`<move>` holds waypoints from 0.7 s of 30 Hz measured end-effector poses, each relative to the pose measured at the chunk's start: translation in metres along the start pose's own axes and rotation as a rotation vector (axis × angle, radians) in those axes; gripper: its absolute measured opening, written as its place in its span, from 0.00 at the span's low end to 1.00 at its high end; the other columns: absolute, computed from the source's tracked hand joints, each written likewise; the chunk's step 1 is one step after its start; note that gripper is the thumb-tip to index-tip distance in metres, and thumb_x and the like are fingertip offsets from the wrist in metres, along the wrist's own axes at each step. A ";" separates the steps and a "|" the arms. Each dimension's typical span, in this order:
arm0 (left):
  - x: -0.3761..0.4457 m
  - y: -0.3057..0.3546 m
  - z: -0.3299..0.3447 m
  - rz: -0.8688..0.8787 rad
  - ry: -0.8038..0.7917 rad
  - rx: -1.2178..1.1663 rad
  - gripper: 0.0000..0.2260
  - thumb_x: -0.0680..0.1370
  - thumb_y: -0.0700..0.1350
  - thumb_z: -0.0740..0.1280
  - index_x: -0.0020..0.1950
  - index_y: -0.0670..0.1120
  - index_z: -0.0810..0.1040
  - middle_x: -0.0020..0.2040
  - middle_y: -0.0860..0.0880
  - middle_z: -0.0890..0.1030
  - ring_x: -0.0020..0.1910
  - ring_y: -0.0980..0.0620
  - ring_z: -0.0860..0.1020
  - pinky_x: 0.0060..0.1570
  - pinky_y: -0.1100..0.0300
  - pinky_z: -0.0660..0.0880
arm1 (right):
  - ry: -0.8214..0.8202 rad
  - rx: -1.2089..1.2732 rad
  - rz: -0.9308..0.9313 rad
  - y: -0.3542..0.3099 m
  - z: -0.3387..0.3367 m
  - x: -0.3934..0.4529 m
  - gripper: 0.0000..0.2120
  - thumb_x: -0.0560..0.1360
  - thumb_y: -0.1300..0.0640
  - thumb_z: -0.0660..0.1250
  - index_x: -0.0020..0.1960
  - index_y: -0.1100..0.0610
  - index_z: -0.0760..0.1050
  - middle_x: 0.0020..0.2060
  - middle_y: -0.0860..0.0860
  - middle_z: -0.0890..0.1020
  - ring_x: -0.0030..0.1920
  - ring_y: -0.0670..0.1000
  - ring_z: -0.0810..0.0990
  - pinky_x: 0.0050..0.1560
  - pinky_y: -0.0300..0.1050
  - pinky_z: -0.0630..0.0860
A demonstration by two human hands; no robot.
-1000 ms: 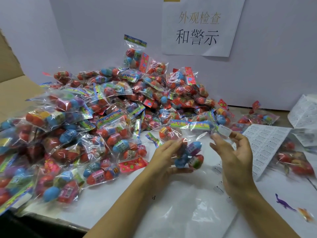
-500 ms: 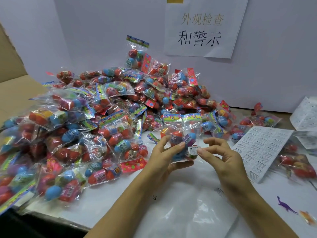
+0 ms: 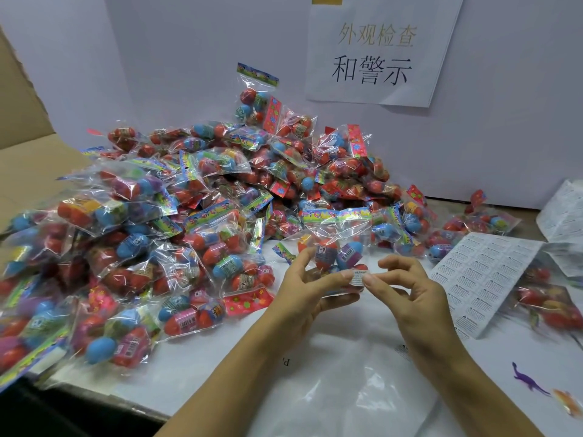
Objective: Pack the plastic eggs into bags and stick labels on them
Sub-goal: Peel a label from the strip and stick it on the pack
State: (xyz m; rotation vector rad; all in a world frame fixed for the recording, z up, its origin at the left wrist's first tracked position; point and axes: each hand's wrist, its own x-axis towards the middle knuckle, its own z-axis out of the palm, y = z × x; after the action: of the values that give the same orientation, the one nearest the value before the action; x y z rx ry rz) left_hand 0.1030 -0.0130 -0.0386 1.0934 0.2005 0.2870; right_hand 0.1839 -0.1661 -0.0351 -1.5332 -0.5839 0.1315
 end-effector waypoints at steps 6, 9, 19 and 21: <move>0.003 -0.002 0.000 0.007 0.027 0.020 0.38 0.74 0.34 0.75 0.80 0.44 0.61 0.64 0.35 0.81 0.55 0.36 0.84 0.52 0.49 0.83 | 0.016 -0.036 -0.024 -0.004 0.001 -0.002 0.08 0.65 0.48 0.74 0.38 0.52 0.86 0.48 0.36 0.78 0.55 0.46 0.80 0.52 0.44 0.75; 0.003 -0.003 -0.001 0.013 0.027 0.016 0.36 0.75 0.34 0.75 0.79 0.44 0.62 0.63 0.33 0.80 0.54 0.36 0.85 0.52 0.49 0.83 | 0.018 -0.059 -0.036 -0.004 0.001 -0.002 0.08 0.65 0.48 0.74 0.39 0.52 0.86 0.48 0.36 0.78 0.56 0.49 0.80 0.53 0.48 0.76; 0.006 -0.010 -0.005 0.143 0.028 0.054 0.32 0.70 0.37 0.80 0.72 0.47 0.72 0.59 0.38 0.84 0.55 0.37 0.85 0.52 0.47 0.83 | 0.115 -0.247 -0.155 -0.005 0.001 -0.003 0.05 0.65 0.43 0.74 0.40 0.42 0.84 0.48 0.35 0.76 0.47 0.50 0.75 0.42 0.30 0.71; 0.006 -0.010 -0.006 0.148 0.045 0.057 0.33 0.70 0.37 0.81 0.71 0.47 0.73 0.60 0.37 0.83 0.54 0.36 0.85 0.52 0.47 0.83 | 0.153 -0.287 -0.202 -0.006 0.002 -0.003 0.06 0.65 0.43 0.74 0.42 0.40 0.82 0.49 0.37 0.75 0.49 0.50 0.75 0.42 0.32 0.72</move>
State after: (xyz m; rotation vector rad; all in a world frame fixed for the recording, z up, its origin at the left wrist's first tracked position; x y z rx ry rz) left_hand 0.1087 -0.0107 -0.0506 1.1608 0.1689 0.4413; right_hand 0.1793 -0.1658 -0.0304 -1.7322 -0.6516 -0.2318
